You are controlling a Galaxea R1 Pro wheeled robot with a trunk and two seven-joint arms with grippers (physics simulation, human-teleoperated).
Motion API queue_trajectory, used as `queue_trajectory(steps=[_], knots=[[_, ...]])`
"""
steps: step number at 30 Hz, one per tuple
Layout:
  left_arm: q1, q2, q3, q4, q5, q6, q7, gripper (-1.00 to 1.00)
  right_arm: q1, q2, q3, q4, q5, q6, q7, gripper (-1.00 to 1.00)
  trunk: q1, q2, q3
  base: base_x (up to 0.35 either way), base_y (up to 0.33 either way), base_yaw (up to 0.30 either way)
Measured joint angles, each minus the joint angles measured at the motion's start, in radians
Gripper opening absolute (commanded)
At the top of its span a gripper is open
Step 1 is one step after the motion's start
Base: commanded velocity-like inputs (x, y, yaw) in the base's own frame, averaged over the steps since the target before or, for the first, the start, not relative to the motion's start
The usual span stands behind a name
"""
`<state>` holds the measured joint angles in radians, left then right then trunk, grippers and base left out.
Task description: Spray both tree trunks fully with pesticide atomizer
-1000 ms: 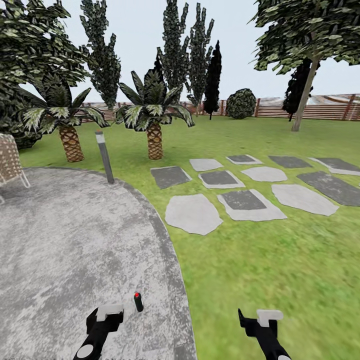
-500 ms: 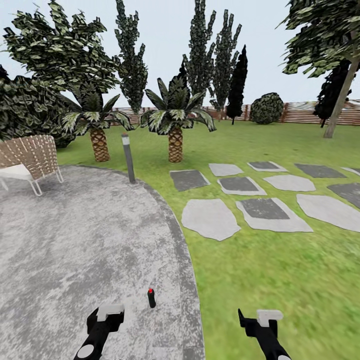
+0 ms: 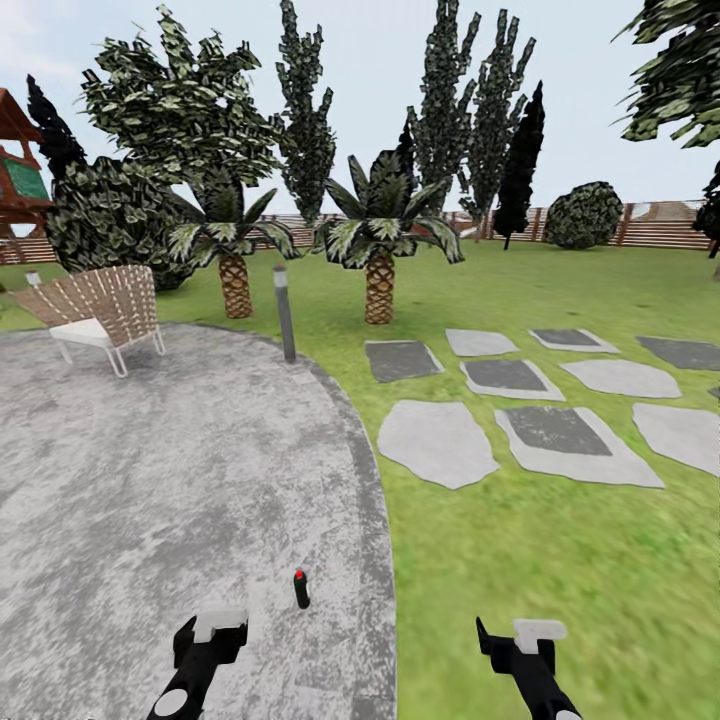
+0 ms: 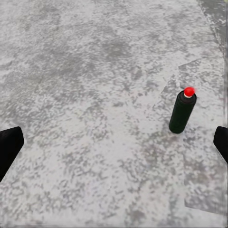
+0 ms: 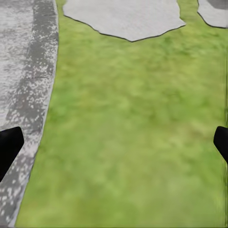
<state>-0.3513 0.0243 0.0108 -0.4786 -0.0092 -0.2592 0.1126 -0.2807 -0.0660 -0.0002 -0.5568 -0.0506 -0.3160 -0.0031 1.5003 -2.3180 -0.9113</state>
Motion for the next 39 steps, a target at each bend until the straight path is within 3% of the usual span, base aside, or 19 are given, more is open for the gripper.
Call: queue_trajectory(steps=[10,31,39], knots=[[0.0,0.001,0.0,0.0,0.0,0.0,0.001,1.0,0.0,0.0,0.0,0.0,0.0,0.0,0.004,1.0,0.0,0.0,0.0,0.069,-0.264,0.003],[-0.001,0.002,0.0,0.0,0.002,-0.001,0.001,1.0,0.0,0.0,0.0,0.0,0.0,0.0,0.002,1.0,0.0,0.0,0.0,0.217,-0.199,0.001],[-0.001,0.002,0.0,0.0,0.002,0.0,0.001,1.0,0.0,0.0,0.0,0.0,0.0,0.0,0.002,1.0,0.0,0.0,0.0,0.031,-0.227,0.198]])
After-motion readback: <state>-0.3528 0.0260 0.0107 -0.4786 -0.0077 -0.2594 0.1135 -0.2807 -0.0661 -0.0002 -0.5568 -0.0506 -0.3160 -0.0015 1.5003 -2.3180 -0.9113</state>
